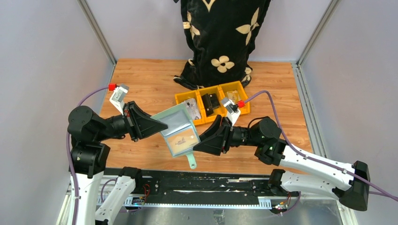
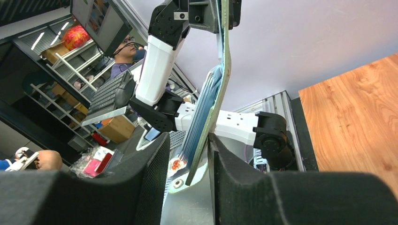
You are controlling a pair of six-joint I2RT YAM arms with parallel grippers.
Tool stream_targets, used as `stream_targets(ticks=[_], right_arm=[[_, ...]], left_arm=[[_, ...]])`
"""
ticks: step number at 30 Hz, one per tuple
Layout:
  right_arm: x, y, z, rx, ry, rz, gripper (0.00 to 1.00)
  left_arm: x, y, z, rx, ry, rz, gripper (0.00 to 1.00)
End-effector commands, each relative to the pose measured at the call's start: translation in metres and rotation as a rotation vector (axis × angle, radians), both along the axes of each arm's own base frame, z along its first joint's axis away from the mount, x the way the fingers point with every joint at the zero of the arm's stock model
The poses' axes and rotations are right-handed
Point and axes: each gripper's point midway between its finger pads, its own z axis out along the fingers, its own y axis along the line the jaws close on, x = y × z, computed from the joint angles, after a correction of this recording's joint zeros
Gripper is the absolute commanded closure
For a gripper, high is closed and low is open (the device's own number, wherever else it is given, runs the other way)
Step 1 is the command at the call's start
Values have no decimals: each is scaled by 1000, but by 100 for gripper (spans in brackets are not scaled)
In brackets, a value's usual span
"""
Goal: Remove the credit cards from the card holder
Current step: Remove the credit card from the card holder.
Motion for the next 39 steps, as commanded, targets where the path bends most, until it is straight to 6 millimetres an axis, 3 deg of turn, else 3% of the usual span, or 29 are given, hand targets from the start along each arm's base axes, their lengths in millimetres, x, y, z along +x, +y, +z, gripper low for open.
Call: stream_targets(ticks=[1,8,16,22,33,39], right_arm=[[-2,-4,5,34,-39,-26,64],[7,-5,0,34,-43,-85,73],[5,-6,-5,24,-68,-85,60],[1,-5,-9,20,-76,-72,58],[9,-5,-8,18,-83,-129,78],[20,-4,-5,25,-53,-188,81]], left_arm=[[-2,1,10,-5,-9,9,100],[-5,1,13,-3,-4,0,100],[-6,0,20,-2,-9,-7,100],[-7,0,22,-4,-10,-10,100],[-9,0,26,-6,-11,-12,100],[-10,0,26,-5,-13,-15,100]])
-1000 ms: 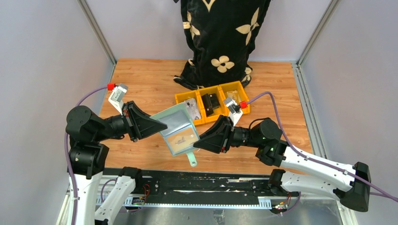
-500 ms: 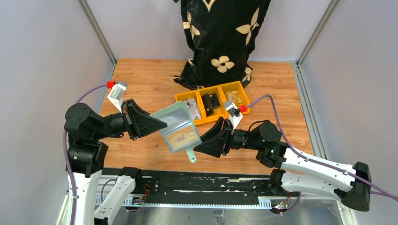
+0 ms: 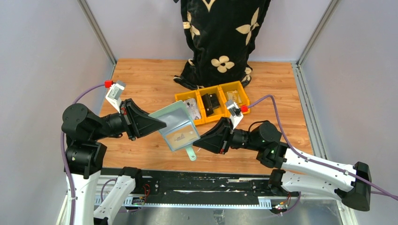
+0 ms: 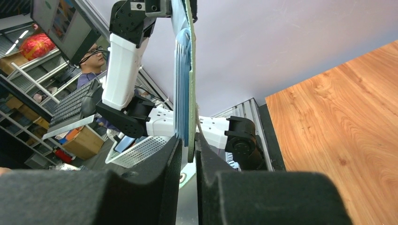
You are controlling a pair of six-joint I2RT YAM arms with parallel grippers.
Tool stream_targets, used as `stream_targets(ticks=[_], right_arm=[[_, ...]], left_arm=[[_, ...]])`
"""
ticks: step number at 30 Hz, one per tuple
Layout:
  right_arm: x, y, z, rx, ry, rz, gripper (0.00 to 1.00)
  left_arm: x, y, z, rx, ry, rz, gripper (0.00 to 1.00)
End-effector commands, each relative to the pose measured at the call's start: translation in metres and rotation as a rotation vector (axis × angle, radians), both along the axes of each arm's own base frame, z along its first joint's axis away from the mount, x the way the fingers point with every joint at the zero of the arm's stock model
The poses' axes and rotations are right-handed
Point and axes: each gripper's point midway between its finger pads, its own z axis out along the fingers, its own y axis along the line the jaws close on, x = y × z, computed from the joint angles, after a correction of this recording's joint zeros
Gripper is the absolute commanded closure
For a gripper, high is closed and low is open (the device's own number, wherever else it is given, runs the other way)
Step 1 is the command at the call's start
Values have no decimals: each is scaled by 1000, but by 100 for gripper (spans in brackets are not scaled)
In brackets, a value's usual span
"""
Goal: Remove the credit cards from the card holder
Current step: Remove the credit card from the card holder.
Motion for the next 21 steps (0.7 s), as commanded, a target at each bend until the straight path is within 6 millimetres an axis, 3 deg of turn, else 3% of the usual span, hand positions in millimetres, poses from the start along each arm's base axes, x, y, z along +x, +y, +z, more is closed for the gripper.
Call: stream_targets(ticks=[1,13,15,21], right_arm=[[7,-2,10,33,8,-59,81],[17,3,19,73,70,-89,68],[18,4,21,80,84,-90,62],[8,10,29,93,79,-14,50]], left_arm=[[-6,0,5,-3,-3,-16,100],[-10,0,3,3,-17,-34,100],[-11,0,2,6,-20,-35,100],[-13,0,-1,19,-32,-36,100]])
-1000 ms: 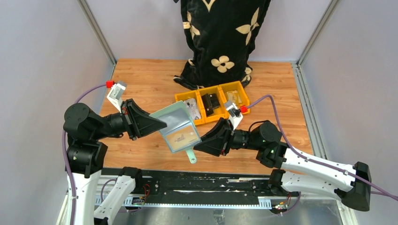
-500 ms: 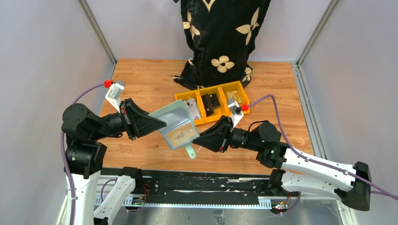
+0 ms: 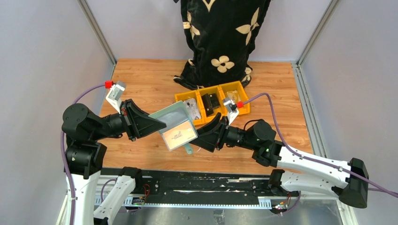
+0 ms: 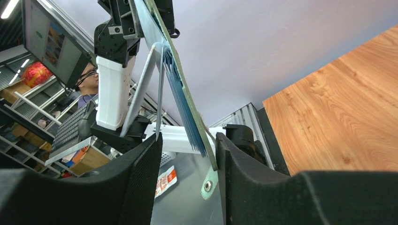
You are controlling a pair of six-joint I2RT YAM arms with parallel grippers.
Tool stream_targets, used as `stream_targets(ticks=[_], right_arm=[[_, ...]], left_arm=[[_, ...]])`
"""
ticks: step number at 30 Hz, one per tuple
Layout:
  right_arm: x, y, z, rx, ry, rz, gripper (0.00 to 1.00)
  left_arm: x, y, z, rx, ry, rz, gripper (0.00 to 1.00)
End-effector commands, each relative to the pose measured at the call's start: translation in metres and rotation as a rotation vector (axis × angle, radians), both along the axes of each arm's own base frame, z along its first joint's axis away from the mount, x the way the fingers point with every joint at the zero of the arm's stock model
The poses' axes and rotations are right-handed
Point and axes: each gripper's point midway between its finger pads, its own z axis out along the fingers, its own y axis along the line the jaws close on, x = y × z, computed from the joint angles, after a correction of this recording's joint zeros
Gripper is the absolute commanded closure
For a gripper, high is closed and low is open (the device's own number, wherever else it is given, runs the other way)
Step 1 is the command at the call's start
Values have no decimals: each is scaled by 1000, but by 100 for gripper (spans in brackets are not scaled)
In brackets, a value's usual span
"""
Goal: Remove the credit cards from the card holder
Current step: Remove the credit card from the card holder.
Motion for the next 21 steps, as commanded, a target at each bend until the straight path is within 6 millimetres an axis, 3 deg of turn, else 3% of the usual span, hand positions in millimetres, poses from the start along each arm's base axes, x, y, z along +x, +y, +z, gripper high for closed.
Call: stream_targets(ticks=[1,16,21], right_arm=[[-13,0,32,93,-29,61,49],[-20,1,53,171,-32,116,40],[-20,13,62,170,-21,139,30]], left_arm=[[-12,1,1,11,-18,-24,100],[-13,2,-5,36,-41,-18,100],[-11,3,-12,55,-40,-11,100]])
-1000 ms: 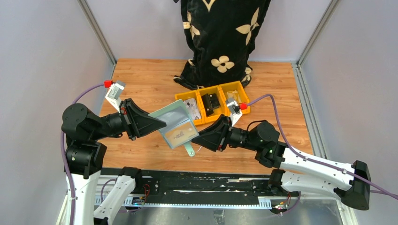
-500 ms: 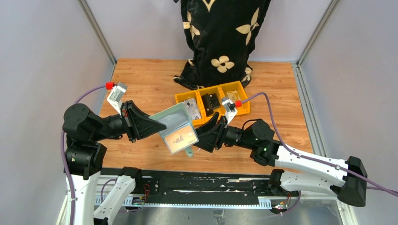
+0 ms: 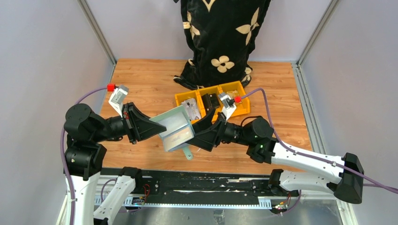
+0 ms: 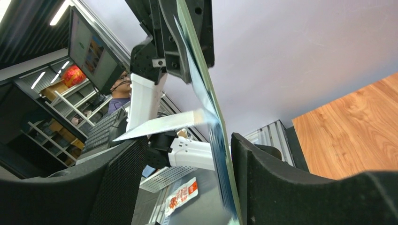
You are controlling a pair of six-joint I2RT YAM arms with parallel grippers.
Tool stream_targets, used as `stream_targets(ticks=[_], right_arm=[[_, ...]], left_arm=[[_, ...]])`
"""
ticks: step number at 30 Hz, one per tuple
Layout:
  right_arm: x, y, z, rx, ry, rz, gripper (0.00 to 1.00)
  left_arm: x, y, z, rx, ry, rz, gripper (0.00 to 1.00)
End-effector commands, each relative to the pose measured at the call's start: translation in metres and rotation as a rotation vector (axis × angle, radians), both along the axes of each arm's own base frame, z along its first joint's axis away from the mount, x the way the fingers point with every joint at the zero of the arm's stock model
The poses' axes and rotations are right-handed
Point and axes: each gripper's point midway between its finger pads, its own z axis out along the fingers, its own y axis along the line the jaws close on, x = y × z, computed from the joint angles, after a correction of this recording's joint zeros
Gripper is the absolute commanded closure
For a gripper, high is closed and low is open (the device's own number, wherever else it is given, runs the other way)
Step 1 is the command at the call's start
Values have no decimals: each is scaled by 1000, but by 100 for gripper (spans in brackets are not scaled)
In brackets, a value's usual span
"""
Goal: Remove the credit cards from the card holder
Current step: Remove the credit card from the card holder.
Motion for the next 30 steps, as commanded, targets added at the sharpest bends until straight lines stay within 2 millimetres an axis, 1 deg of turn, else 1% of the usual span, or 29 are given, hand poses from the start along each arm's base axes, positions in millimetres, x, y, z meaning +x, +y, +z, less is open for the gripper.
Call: stream_targets(ticks=[1,5,6,9,12,19,21,22,23,25,27,28,29,30], right_arm=[[-9,5,35,69,-24,44,30],[0,14,43,62,-18,13,29],[2,16,43,61,-17,7,31],[8,19,43,58,-6,-14,38],[8,21,40,51,3,-13,48],[8,23,30,15,31,-6,71],[7,24,27,1,36,3,75],[7,24,25,-4,37,5,78],[7,24,24,-7,38,8,80],[6,24,22,-11,40,9,83],[5,22,21,-13,35,8,87],[5,22,21,-12,33,7,88],[5,21,21,-12,31,7,89],[5,21,21,-11,27,8,91]], left_arm=[[-9,1,1,12,-38,-9,100],[-14,1,-3,11,-29,-35,100],[-16,0,-4,10,-30,-42,100],[-23,0,-3,10,-41,-63,100],[-26,0,-4,12,-50,-71,100],[-24,1,-6,13,-51,-62,100],[-23,1,-4,8,-41,-54,100],[-21,1,-4,4,-30,-47,95],[-19,1,-3,0,-24,-40,84],[-17,1,-2,-1,-21,-33,67],[-16,1,-1,0,-29,-22,57],[-16,1,-1,0,-30,-22,54],[-16,1,-1,0,-29,-23,48],[-17,1,-1,0,-30,-26,45]])
